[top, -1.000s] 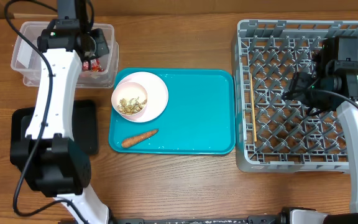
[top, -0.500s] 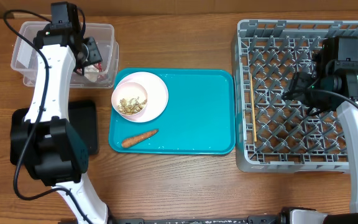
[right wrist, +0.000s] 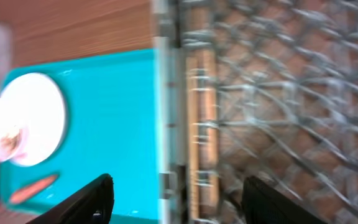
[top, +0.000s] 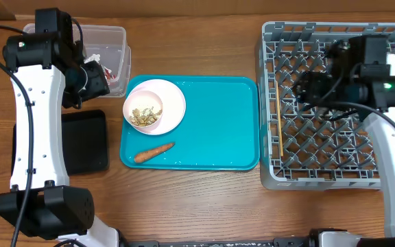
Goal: Sort waste into correct bins and load items into the dishwasher
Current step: 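Grasp the small pink bowl of rice with the left gripper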
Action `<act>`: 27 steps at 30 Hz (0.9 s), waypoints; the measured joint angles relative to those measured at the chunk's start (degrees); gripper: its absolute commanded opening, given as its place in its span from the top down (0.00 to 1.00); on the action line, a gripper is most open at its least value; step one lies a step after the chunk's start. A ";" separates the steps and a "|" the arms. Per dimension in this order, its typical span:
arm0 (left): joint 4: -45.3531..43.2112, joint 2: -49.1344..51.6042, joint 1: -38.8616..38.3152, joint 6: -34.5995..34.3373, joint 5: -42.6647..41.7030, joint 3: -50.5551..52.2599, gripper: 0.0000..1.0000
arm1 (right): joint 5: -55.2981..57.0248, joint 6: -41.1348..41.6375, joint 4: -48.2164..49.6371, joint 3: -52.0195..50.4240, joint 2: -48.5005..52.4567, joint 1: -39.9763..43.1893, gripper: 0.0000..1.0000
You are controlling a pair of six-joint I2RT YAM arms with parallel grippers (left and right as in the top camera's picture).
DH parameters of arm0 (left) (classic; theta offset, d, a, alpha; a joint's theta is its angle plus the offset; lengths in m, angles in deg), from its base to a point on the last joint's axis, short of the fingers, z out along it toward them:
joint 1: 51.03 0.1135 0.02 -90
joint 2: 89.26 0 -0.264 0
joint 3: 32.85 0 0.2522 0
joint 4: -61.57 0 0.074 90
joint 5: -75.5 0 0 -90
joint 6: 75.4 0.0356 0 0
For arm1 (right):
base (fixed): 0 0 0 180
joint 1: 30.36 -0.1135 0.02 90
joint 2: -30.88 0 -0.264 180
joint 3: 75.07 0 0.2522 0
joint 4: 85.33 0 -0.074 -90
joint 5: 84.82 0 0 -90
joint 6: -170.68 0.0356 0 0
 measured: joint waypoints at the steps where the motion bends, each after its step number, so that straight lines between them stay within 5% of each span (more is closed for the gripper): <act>1: -0.02 0.02 -0.20 0.00 -0.15 0.00 0.39 | -0.59 -0.17 0.57 0.00 0.00 -1.16 0.31; 16: -1.33 0.02 -6.27 -0.96 -1.77 0.09 0.36 | -1.05 -0.79 4.33 0.00 1.33 -11.96 0.30; 27: -6.12 1.90 -15.69 -1.77 -2.45 0.15 0.34 | 8.00 -1.05 -0.79 0.00 1.33 -12.55 0.28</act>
